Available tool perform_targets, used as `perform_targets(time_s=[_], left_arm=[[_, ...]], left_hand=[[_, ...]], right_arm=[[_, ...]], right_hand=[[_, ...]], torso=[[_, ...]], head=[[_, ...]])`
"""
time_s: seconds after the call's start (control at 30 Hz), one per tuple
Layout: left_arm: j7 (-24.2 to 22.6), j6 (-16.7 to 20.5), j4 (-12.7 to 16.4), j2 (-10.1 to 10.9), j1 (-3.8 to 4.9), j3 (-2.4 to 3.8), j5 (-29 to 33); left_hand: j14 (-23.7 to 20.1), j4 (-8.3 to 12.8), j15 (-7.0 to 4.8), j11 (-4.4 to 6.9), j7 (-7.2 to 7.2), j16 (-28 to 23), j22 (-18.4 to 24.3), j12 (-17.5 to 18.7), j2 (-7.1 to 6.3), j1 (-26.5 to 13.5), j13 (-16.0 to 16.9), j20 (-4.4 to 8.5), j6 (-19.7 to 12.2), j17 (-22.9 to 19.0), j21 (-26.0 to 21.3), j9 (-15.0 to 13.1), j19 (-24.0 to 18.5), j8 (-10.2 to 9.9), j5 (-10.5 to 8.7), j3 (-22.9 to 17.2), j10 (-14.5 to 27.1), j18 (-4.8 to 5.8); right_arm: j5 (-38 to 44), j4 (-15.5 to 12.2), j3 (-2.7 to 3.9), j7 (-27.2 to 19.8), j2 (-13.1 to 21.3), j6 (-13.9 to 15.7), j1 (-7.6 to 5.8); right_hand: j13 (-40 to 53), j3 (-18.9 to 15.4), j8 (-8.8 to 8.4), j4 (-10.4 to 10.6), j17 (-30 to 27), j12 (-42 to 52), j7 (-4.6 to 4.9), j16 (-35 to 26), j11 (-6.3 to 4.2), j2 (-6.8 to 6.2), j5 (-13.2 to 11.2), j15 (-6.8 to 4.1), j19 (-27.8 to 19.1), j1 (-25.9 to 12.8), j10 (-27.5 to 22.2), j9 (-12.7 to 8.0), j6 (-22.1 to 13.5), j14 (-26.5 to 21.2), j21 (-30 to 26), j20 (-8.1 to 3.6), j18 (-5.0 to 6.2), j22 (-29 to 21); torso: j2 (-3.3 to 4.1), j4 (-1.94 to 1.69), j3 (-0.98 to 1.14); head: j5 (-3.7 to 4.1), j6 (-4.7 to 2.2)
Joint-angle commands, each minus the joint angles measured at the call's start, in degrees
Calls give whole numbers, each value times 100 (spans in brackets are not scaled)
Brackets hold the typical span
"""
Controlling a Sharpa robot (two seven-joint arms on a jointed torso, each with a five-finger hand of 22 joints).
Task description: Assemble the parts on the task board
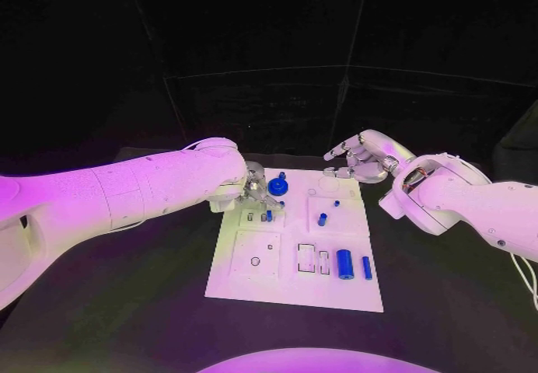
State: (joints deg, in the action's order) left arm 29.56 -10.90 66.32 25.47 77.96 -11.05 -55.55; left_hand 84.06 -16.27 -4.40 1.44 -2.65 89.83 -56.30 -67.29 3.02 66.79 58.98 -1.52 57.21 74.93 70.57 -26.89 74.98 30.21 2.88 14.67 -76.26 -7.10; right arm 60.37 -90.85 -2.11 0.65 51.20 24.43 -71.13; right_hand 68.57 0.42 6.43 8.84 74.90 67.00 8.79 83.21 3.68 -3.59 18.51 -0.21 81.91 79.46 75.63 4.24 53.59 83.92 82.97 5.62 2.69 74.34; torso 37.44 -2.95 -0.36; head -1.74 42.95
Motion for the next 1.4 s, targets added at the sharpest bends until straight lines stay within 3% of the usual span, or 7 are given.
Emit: perform_targets(time_s=[0.03,0.43,1.4], left_arm=[[68,-181,-22,-26,-2,2,-113],[88,-269,-90,-84,-16,2,-122],[103,-392,-123,-159,-36,2,-83]], left_hand=[[594,22,-42,-1,2,17,-13,-37,54,19,13,0,-27,1507,22,-20,-14,43,-14,25,18,69],[594,132,-44,3,6,17,-82,-64,132,219,36,-2,-100,1507,70,-150,-21,153,-11,-53,13,74],[594,212,-44,3,6,17,-105,-69,180,330,39,-3,-147,1507,86,-228,-37,213,-11,-119,17,74]], right_arm=[[48,6,3,24,-14,-31,-12],[49,55,2,58,-44,-53,-12],[21,143,2,70,-125,-58,-11]], right_hand=[[-9,-33,15,15,374,-37,-6,-21,-4,30,17,-47,-43,-23,-30,7,52,340,-28,-8,74,-8],[-15,-38,21,20,356,-41,-9,-34,-7,41,18,-49,-54,-27,-28,6,56,336,-40,-10,78,-31],[-52,-33,32,20,311,-75,-13,-67,-13,78,38,-56,-85,-10,-43,3,58,326,-72,-16,91,-92]], torso=[[4,-4,0],[-3,-7,-2],[3,-9,0]], head=[[11,21],[8,59],[7,127]])
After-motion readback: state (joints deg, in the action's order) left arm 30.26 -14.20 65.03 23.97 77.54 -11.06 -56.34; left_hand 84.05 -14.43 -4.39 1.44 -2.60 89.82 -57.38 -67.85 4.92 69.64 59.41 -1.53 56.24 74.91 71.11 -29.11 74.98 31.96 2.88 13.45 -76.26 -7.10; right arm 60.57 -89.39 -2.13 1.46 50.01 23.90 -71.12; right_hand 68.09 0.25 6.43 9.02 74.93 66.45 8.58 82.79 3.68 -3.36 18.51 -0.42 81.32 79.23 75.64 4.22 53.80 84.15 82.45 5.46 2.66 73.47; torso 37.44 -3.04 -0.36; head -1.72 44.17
